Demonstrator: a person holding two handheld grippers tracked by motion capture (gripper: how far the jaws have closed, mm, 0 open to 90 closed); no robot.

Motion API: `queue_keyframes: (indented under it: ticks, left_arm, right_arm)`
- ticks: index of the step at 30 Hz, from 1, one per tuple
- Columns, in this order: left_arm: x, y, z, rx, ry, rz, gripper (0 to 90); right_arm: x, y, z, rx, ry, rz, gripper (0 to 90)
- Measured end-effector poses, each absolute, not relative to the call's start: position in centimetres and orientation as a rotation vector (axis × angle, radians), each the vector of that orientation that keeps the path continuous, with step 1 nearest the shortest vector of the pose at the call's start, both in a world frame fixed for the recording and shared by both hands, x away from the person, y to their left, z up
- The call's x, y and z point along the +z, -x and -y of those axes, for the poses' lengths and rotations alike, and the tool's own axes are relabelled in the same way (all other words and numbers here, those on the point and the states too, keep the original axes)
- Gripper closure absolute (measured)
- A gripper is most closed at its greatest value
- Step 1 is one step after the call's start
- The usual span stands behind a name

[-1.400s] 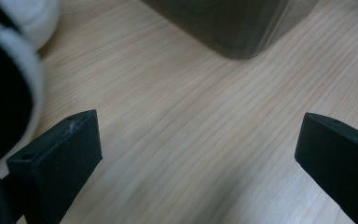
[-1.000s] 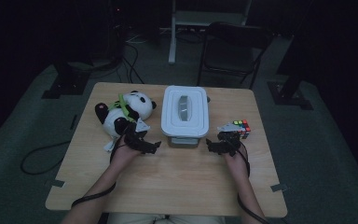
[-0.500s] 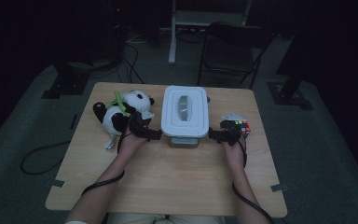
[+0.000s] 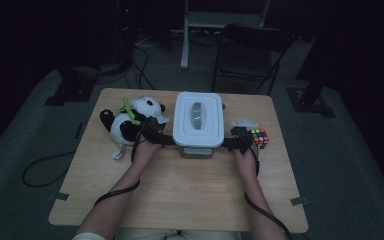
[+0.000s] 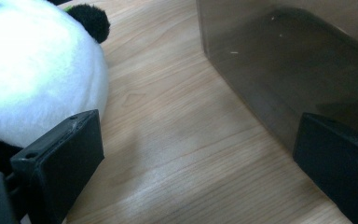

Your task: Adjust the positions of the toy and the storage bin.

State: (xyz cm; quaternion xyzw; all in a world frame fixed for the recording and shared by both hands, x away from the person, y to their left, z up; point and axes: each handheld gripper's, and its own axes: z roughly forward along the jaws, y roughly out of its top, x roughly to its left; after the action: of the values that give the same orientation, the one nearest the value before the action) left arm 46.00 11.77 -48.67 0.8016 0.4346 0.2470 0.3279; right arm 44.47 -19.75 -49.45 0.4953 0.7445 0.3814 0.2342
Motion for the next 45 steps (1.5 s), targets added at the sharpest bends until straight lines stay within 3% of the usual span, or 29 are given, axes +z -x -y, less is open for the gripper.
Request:
queue_keyframes:
  ticks: [16, 22, 35, 41, 45]
  left_arm:
    - [-48.6, -44.5, -11.5, 0.63, -2.169, -1.085, 2.5]
    - [-48.7, -44.7, -11.7, 0.645, -2.123, -1.137, 2.5]
    - [-48.2, -47.6, -11.4, 0.789, -2.028, -1.315, 6.0]
    - [-48.1, -48.6, -10.8, 0.77, -2.028, -1.346, 6.0]
    - [-48.0, -48.8, -10.8, 0.741, -2.054, -1.317, 6.1]
  right_arm:
    - [-49.6, -42.9, 20.2, 1.112, -1.262, -2.157, 24.7]
    - [-49.6, -42.8, 20.5, 1.081, -1.278, -2.172, 17.6]
    - [-49.7, -46.4, 21.1, 1.05, -1.503, -1.95, 17.3]
    - [-49.8, -47.8, 20.3, 1.057, -1.517, -1.966, 17.3]
    - [-49.7, -48.0, 20.1, 1.089, -1.508, -1.992, 22.9]
